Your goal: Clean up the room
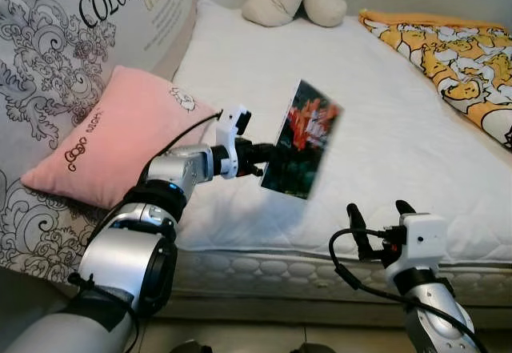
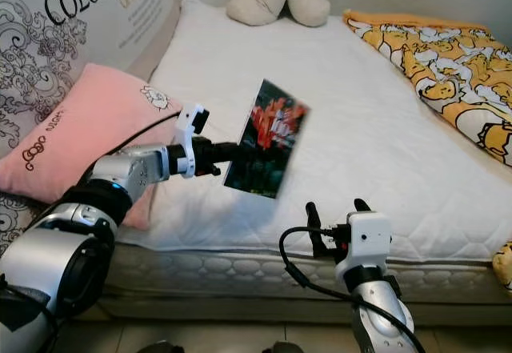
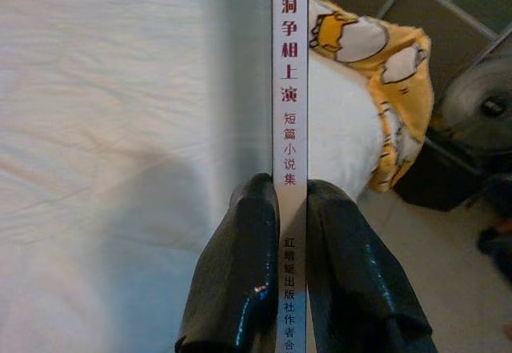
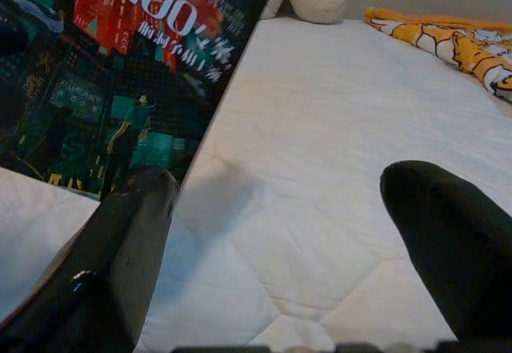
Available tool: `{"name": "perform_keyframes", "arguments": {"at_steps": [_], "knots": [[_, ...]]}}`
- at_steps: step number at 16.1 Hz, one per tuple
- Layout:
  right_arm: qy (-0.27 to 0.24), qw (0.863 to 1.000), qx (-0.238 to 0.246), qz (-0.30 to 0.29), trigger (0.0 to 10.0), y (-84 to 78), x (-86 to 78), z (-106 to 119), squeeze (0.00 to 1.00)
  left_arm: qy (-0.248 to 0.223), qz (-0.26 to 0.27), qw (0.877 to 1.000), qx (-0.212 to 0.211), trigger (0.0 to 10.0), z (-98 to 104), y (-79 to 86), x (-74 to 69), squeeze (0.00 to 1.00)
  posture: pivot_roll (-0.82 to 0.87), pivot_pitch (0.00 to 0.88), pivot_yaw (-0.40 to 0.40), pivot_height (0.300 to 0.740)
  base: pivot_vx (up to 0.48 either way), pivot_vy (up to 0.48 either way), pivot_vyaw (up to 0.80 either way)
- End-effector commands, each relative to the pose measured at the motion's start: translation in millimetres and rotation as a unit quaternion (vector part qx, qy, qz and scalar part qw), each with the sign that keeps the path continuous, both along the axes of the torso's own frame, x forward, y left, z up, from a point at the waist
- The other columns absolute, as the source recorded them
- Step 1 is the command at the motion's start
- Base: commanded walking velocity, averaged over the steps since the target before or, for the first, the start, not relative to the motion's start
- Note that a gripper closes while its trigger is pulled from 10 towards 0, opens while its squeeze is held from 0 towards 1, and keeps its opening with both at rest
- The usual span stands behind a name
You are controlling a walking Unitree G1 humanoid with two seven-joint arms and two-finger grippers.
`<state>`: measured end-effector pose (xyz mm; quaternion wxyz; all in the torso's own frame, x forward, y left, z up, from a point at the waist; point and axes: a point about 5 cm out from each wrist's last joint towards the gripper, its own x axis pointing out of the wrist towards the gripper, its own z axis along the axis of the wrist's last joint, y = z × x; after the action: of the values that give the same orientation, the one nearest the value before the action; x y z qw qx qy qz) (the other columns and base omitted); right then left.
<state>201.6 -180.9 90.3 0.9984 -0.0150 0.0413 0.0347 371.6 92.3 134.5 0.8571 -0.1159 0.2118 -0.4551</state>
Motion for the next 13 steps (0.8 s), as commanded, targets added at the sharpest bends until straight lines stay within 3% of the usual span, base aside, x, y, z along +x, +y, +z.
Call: {"name": "perform_keyframes", "arguments": {"at_steps": [1,3,5,8,10,13], "knots": [[-0.004,1.0,0.002,-0.005,10.0,-0.4,-4.1,5.3,0.0,-0.017,0.003,1.0,0.021,10.0,1.6,0.4,2.6,0.0,-0.23,0.01,-0.016,0.714,0.0,0.0,0.0],[0.003,1.0,0.002,-0.004,10.0,-0.5,-10.9,5.0,0.0,-0.006,0.02,0.999,0.032,10.0,-6.1,5.0,1.5,0.0,-0.24,0.024,-0.017,0.714,0.0,0.0,0.0],[0.02,1.0,-0.004,-0.007,10.0,-4.2,-25.7,4.5,0.0,0.017,0.044,0.997,0.066,10.0,-27.6,13.1,-5.4,0.0,-0.27,0.057,-0.024,0.714,0.0,0.0,0.0],[0.037,0.999,-0.009,-0.009,10.0,-4.8,-39.4,4.5,0.0,0.001,0.101,0.989,0.109,10.0,-36.3,23.8,-4.1,0.0,-0.31,0.085,-0.027,0.714,0.0,0.0,0.0],[0.045,0.999,-0.006,-0.01,10.0,-2.4,-45.5,4.4,0.0,-0.024,0.143,0.978,0.15,10.0,-35.7,34.6,0.0,0.0,-0.32,0.095,-0.027,0.714,0.0,0.0,0.0],[0.055,0.998,-0.001,-0.006,10.0,2.9,-51.5,2.5,0.0,-0.086,0.179,0.951,0.237,10.0,-32.6,47.8,5.3,0.0,-0.31,0.097,-0.027,0.714,0.0,0.0,0.0]]}}
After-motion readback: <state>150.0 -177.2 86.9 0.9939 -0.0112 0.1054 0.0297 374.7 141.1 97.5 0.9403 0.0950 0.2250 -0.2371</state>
